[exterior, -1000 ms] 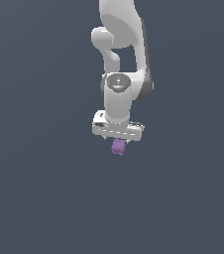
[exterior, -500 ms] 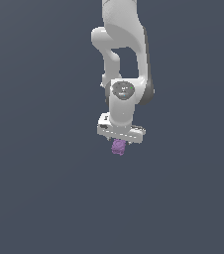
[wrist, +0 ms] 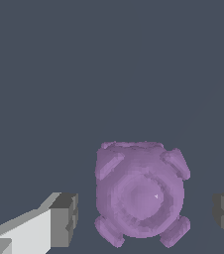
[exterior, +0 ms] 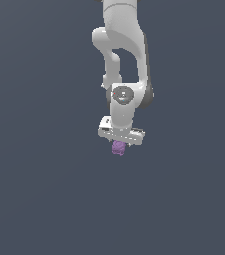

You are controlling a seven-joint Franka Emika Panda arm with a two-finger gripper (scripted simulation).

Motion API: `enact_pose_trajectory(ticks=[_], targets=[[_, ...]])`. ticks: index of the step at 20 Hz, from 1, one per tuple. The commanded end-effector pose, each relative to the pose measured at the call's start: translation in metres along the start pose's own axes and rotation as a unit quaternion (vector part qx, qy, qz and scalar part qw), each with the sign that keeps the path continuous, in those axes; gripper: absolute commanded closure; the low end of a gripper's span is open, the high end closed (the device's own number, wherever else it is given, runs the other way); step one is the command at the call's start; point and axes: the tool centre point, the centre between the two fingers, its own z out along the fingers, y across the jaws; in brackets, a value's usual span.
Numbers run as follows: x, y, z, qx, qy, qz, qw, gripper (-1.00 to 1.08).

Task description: Pick up the object and move it to a goal position.

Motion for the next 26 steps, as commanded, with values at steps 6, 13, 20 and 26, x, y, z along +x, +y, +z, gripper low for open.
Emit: enact_pose_trajectory(ticks=[6, 13, 20, 26], targets=[[-0.001, 0.0, 0.032, 0.0, 0.0, 0.001, 1.0, -0.92], [-0.001, 0.0, 0.036, 0.0, 0.0, 0.001, 1.0, 1.08], [-0.001, 0.0, 0.036, 0.0, 0.0, 0.001, 1.0, 1.08], [0.003, -0.006, 0.033, 0.0, 0.0, 0.001, 1.0, 1.08]])
